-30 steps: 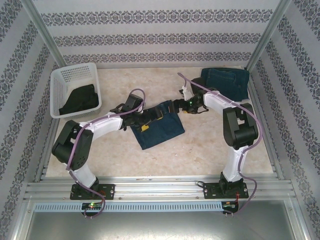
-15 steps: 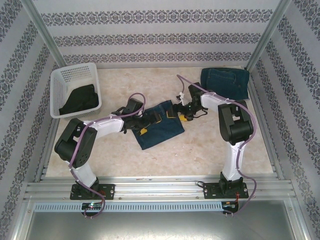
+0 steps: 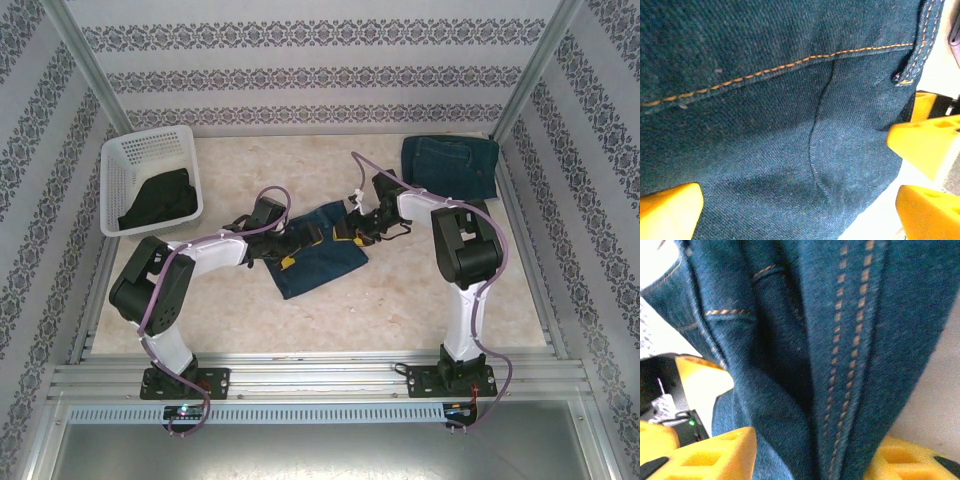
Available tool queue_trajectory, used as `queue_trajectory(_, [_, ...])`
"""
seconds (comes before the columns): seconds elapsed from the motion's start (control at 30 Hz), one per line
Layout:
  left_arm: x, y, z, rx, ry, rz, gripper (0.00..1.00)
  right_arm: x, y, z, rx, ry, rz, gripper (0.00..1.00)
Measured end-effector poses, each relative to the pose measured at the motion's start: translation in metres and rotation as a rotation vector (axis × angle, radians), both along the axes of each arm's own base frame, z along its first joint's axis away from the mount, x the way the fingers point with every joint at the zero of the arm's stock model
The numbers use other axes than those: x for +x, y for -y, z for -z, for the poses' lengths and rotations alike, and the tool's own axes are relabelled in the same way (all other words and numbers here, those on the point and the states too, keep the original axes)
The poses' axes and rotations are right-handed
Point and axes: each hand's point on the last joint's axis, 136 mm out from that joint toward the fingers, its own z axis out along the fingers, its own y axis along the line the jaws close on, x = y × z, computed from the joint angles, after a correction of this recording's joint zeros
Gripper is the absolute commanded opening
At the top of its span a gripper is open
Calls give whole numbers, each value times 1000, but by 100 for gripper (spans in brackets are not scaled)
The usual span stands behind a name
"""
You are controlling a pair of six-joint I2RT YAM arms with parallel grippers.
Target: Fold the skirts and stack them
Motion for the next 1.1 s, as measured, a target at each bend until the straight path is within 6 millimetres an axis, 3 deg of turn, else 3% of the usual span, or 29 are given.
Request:
queue_trajectory(0.1, [0,0,0,-5,6,-1,100,1,-2,6,25,-36,8,52])
queue_trajectory(0.17, [0,0,-1,-8,7,-2,100,3,-4,5,32,-32,6,48])
queue_trajectory(0.33, [1,0,-1,-12,7,-4,100,1,-9,8,20,-35,-3,10])
queue_trajectory(0.4, [0,1,-1,-14,6,-3,100,2,-8,8,9,-35,5,0])
queue_trajectory(0.5, [0,3,-3,-29,11,6,100,4,-3,3,-31,-12,22,0])
queue_trajectory(0.67, [0,1,-16,-51,24,13,100,5,16,-26,-239,151,10,0])
queue_trajectory(0.93, [21,-60,-76,103,182,-116,100,38,86,-94,-707,499,33,0])
queue_trajectory(1.1, [27,-95,-74,176,176,-199,100,58,117,-123,-870,603,38,0])
